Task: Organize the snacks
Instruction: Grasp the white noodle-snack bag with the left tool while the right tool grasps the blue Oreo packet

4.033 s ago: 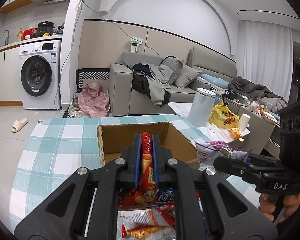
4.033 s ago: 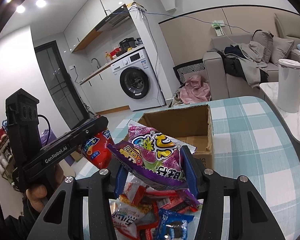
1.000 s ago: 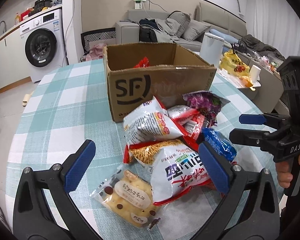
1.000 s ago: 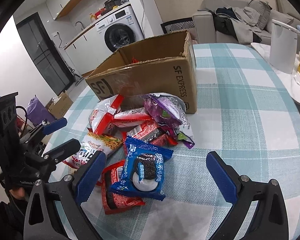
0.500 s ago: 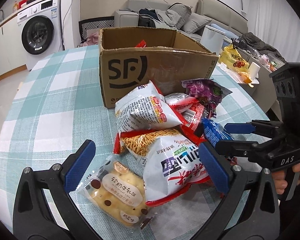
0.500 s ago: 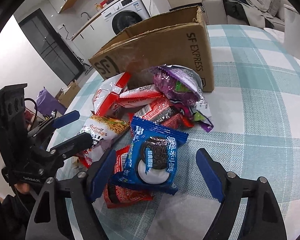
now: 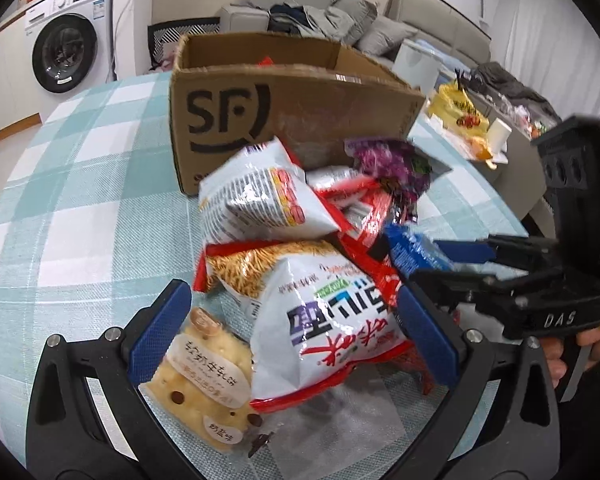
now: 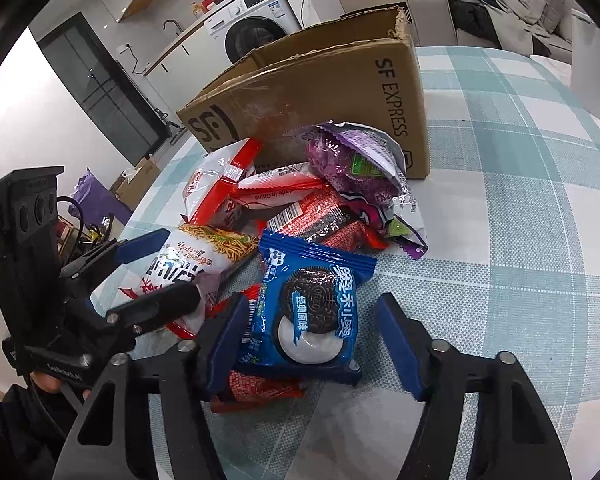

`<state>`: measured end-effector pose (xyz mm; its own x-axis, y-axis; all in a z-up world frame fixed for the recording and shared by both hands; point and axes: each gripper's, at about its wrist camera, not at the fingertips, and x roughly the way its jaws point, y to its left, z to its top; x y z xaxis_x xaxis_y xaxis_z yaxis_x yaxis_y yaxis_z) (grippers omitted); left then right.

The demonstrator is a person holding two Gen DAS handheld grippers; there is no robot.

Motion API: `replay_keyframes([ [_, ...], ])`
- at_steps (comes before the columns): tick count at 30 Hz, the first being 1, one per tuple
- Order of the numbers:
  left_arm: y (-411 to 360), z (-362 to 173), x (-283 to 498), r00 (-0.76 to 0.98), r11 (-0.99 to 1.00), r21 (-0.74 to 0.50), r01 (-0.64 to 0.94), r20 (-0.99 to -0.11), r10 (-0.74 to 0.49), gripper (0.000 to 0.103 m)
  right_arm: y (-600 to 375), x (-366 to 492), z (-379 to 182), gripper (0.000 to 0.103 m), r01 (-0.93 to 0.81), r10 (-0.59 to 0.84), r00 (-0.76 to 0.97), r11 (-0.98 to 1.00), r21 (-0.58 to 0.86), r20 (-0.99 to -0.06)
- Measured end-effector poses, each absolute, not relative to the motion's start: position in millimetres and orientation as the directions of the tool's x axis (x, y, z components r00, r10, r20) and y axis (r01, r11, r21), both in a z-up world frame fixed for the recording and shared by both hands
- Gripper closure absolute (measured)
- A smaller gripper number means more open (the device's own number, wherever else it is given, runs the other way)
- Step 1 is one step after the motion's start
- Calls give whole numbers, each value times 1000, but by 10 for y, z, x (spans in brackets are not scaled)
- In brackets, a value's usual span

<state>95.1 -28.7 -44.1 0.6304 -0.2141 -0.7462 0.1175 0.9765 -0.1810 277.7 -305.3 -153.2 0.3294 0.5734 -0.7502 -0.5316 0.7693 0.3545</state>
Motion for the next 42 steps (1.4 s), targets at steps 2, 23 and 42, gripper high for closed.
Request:
replay_keyframes([
  [2, -300, -470, 966, 626, 978, -174, 117, -752, -209, 0, -3061, 2782, -1533, 42, -532, 568, 331, 772, 348, -754],
  [23, -338, -498, 928, 594, 952, -216, 219, -744, -306, 47, -3092, 2763, -1539, 42, -546, 588, 314, 754, 365, -746],
  [42, -278, -349, 809, 624, 935, -233, 268, -697, -353, 57, -3076, 2728, -1531, 57, -563, 604, 326, 742, 364, -727],
])
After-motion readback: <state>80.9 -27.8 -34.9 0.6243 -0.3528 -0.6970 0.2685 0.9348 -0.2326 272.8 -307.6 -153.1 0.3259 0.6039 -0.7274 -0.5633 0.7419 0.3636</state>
